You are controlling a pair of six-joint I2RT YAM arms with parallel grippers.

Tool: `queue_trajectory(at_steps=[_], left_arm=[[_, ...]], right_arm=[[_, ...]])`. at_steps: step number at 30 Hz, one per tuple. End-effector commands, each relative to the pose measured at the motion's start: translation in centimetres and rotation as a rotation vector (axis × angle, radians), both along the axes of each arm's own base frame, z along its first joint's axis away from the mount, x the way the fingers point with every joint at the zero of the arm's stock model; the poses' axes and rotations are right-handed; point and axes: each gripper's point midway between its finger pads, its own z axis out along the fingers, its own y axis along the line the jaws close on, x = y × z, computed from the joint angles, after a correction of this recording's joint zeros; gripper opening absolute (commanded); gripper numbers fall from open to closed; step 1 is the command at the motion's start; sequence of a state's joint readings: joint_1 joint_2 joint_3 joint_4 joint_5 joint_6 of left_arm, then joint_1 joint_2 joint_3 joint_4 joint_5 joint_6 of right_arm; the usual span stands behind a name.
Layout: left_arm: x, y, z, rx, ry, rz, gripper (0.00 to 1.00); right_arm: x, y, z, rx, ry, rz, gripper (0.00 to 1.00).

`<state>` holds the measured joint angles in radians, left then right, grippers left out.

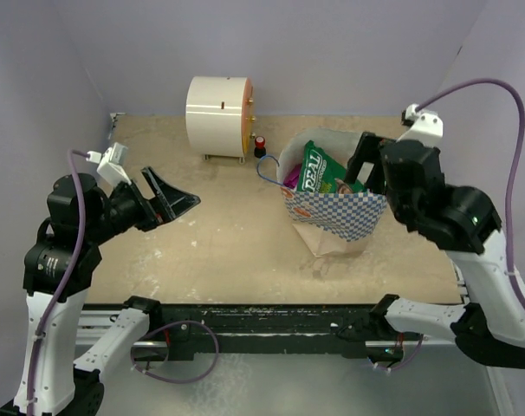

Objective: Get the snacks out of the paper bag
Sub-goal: Adjust the paper bag at the center of the board.

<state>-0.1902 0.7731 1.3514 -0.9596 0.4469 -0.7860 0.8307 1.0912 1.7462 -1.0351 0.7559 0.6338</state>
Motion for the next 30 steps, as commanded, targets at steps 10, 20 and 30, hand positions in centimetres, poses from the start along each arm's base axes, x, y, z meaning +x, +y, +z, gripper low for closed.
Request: queue_trajectory(at_steps=[10, 20, 30], left_arm=[[-0.6, -0.5, 1.7, -0.024, -0.033, -0.040, 0.99], [-0.5, -0.8, 1.9, -0.015, -0.028, -0.065, 0.99], [0.7, -0.9, 1.7, 0.002, -0.026, -0.073, 0.99]], right_arm=[[5.9, -9.3, -3.3, 0.029, 0.150, -0.210, 0.95], [10.9, -11.7, -3.8, 0.138, 0.025, -0.138, 0.75], [14.1, -12.9, -5.1, 0.256, -0.027, -0.075, 0.55]])
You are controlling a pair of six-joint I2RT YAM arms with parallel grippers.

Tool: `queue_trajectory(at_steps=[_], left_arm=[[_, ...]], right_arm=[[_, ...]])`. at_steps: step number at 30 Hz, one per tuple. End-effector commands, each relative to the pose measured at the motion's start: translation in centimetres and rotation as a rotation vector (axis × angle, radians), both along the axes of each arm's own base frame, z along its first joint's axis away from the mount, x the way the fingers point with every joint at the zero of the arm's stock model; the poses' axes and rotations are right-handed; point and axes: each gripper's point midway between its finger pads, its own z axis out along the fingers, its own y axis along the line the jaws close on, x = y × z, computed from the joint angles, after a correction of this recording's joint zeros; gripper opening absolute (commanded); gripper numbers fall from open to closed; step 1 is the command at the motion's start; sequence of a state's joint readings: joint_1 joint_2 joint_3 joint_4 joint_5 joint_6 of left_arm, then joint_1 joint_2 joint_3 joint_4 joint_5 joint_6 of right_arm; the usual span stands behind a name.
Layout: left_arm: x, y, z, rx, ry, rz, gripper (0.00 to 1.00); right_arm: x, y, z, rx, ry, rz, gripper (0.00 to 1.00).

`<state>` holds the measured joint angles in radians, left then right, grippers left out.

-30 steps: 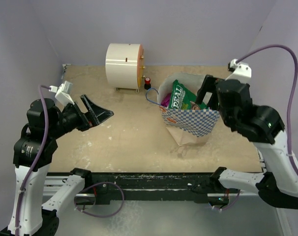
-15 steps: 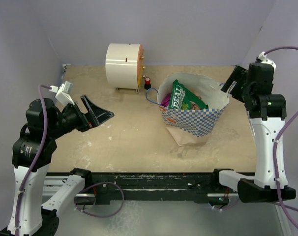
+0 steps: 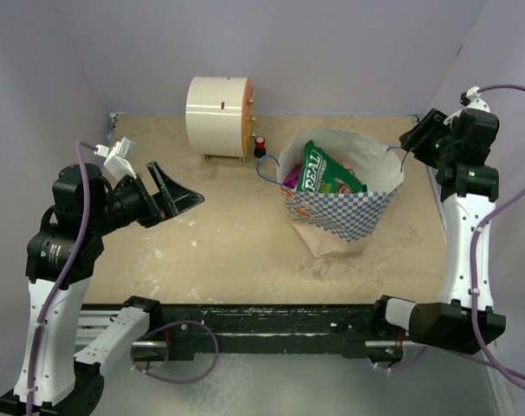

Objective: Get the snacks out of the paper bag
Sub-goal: Adjust the paper bag at the center of the board.

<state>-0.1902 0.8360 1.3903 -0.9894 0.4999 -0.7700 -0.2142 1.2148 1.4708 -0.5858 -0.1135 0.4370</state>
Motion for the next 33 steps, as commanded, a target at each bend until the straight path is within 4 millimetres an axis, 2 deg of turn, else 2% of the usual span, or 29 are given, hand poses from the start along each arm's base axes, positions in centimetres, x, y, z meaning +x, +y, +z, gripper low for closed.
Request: queue_trajectory(at_steps=[1, 6, 11, 13, 16, 18, 21, 23, 26, 33], left_arm=[[0.5, -0.2, 1.9, 0.002, -0.073, -0.021, 0.99], [1.6, -0.2, 1.8, 0.024, -0.072, -0.027, 0.99], [2.3, -0.2, 1.6, 0.043, -0.069, -0.029, 0.99], [2.6, -0.2, 1.6, 0.057, -0.070, -0.029, 0.99], [2.8, -0.1, 1.8, 0.076, -0.071, -0.031, 0.99], [2.8, 0.1, 2.1, 0.087, -0.078, -0.031, 0.99], [2.9, 0.1, 2.2, 0.093, -0.085, -0.033, 0.99], [2.9, 0.0, 2.2, 0.089, -0.090, -0.038, 0.99], [2.8, -0.4, 2.7, 0.070, -0.115, -0.061, 0.99], [2.3, -1.1, 4.1, 0.015, -0.169, -0.093, 0.99]], right_arm=[[2.1, 1.3, 1.9, 0.064, -0.133, 0.109, 0.53], [3.2, 2.5, 2.2, 0.163, -0.222, 0.164, 0.51], [4.0, 2.3, 2.2, 0.222, -0.296, 0.164, 0.51], [4.4, 2.3, 2.2, 0.254, -0.321, 0.170, 0.46], [4.4, 2.2, 2.9, 0.249, -0.356, 0.170, 0.32], [4.1, 1.9, 3.8, 0.215, -0.376, 0.163, 0.24], [3.2, 1.7, 5.1, 0.167, -0.384, 0.154, 0.02], [2.8, 2.2, 5.6, 0.164, -0.384, 0.182, 0.00], [1.7, 4.0, 6.3, 0.183, -0.390, 0.281, 0.00], [-1.6, 7.5, 10.5, 0.278, -0.457, 0.413, 0.00]])
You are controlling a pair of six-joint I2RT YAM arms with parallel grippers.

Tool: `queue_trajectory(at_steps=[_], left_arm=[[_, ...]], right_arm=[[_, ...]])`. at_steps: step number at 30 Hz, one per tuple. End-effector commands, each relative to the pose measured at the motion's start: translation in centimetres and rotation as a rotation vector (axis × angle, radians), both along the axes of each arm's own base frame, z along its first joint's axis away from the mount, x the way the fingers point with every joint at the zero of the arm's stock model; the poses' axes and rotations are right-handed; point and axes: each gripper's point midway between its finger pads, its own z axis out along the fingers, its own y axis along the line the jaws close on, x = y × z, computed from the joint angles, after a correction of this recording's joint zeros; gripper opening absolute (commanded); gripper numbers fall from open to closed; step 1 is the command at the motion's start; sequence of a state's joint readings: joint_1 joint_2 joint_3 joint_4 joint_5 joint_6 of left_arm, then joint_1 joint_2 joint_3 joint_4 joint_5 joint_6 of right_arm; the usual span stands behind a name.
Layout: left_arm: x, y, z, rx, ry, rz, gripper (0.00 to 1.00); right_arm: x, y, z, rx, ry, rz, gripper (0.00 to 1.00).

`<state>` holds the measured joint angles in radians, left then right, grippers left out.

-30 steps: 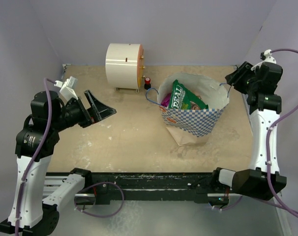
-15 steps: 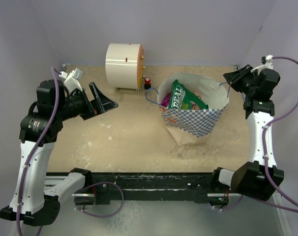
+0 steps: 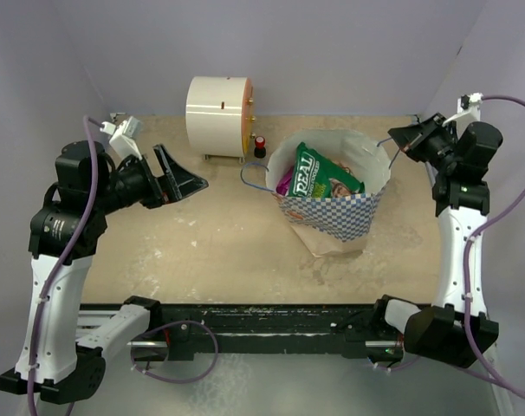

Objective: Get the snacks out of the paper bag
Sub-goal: Adjust the paper bag at the center of the board.

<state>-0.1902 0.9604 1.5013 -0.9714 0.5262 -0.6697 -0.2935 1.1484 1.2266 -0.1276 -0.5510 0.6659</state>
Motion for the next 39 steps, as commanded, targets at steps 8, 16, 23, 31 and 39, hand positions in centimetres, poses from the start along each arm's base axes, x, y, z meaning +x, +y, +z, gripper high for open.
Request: queue_trajectory(at_steps=[8, 16, 23, 31, 39], left_arm=[[-0.6, -1.7, 1.7, -0.130, -0.051, -0.079, 0.99], [-2.0, -2.0, 1.6, -0.154, -0.034, -0.113, 0.99], [-3.4, -3.3, 0.9, -0.195, 0.040, -0.184, 0.99], [-3.1, -5.1, -0.4, -0.213, 0.147, -0.229, 0.99], [0.7, -6.1, 1.2, -0.254, 0.070, -0.157, 0.99]], right_arm=[[-4.9, 1.3, 10.2, -0.173, -0.153, 0.007, 0.00], [-4.5, 4.5, 11.1, -0.234, -0.152, 0.103, 0.00], [-5.6, 10.6, 7.6, -0.052, 0.018, 0.345, 0.00], [-7.7, 13.1, 5.0, 0.021, 0.109, 0.475, 0.00], [-6.4, 14.1, 6.6, 0.041, 0.031, 0.535, 0.00]])
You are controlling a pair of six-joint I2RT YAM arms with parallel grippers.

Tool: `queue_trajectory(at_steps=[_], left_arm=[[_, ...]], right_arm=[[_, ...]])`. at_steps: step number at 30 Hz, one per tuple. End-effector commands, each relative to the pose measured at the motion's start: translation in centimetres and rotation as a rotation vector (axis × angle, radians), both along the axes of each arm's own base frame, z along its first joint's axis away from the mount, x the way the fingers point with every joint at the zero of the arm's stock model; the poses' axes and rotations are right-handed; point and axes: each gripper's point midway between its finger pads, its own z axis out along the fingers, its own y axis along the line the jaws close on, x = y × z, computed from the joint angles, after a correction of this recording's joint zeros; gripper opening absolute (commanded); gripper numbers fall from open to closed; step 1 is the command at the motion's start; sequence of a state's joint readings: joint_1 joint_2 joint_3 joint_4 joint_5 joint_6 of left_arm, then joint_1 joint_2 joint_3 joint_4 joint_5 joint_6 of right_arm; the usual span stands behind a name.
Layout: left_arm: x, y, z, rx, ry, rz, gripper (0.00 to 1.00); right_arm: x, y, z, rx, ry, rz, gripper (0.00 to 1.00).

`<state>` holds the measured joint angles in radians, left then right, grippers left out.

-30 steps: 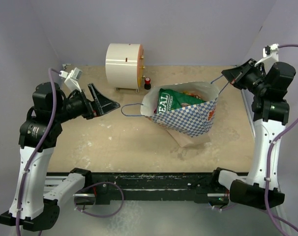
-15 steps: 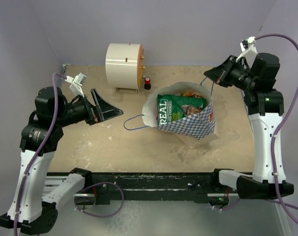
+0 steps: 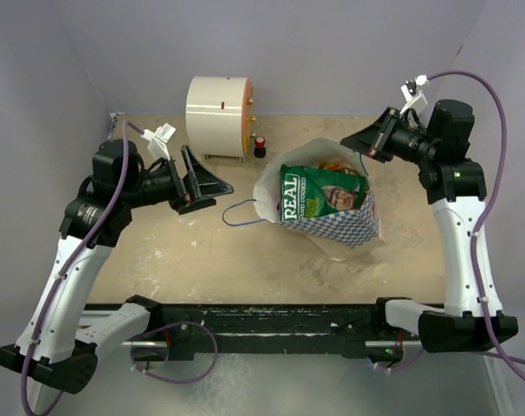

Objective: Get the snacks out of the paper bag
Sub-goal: Adjust the paper bag at the center of the board, then take out the snack from the paper bag.

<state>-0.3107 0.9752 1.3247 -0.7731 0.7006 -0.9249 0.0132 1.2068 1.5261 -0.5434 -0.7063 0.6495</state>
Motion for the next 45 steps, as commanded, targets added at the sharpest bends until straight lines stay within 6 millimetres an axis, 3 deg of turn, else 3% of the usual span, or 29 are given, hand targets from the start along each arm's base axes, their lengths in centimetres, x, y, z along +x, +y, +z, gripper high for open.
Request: queue_trajectory(at_steps=[1, 7, 13, 16, 20, 25, 31, 40, 45], left_arm=[[3.0, -0.8, 2.9, -0.032, -0.125, 0.075, 0.99], [6.9, -3.2, 1.9, 0.000, -0.088, 0.157, 0.96], [8.1, -8.4, 0.5, 0.120, -0.124, 0.107, 0.94], [8.8, -9.4, -1.5, 0.246, -0.152, 0.098, 0.93], [9.6, -10.9, -5.0, 0.345, -0.139, 0.037, 0.81], [10.8, -10.6, -8.9, 0.476, -0.178, 0.022, 0.78], [12.0, -12.9, -13.9, 0.510, -0.108, -0.058, 0.73], [13.5, -16.0, -19.2, 0.499, -0.027, -0.101, 0.78], [13.3, -17.5, -20.1, 0.449, 0.001, -0.144, 0.73]], right_arm=[[0.2, 0.9, 3.3, 0.012, -0.139, 0.065, 0.00], [-0.2, 1.2, 3.9, 0.037, -0.167, 0.083, 0.00], [-0.9, 2.5, 3.8, -0.008, -0.167, 0.109, 0.00], [-0.9, 2.5, 4.4, -0.004, -0.180, 0.108, 0.00], [-0.6, 1.6, 4.8, -0.010, -0.182, 0.019, 0.00], [-0.8, 0.8, 3.8, -0.007, -0.146, -0.048, 0.00], [-1.1, 0.2, 3.0, -0.035, -0.135, -0.080, 0.00], [-1.1, 0.6, 2.6, -0.061, -0.122, -0.028, 0.00], [-0.9, 0.8, 2.3, -0.052, -0.121, -0.020, 0.00]])
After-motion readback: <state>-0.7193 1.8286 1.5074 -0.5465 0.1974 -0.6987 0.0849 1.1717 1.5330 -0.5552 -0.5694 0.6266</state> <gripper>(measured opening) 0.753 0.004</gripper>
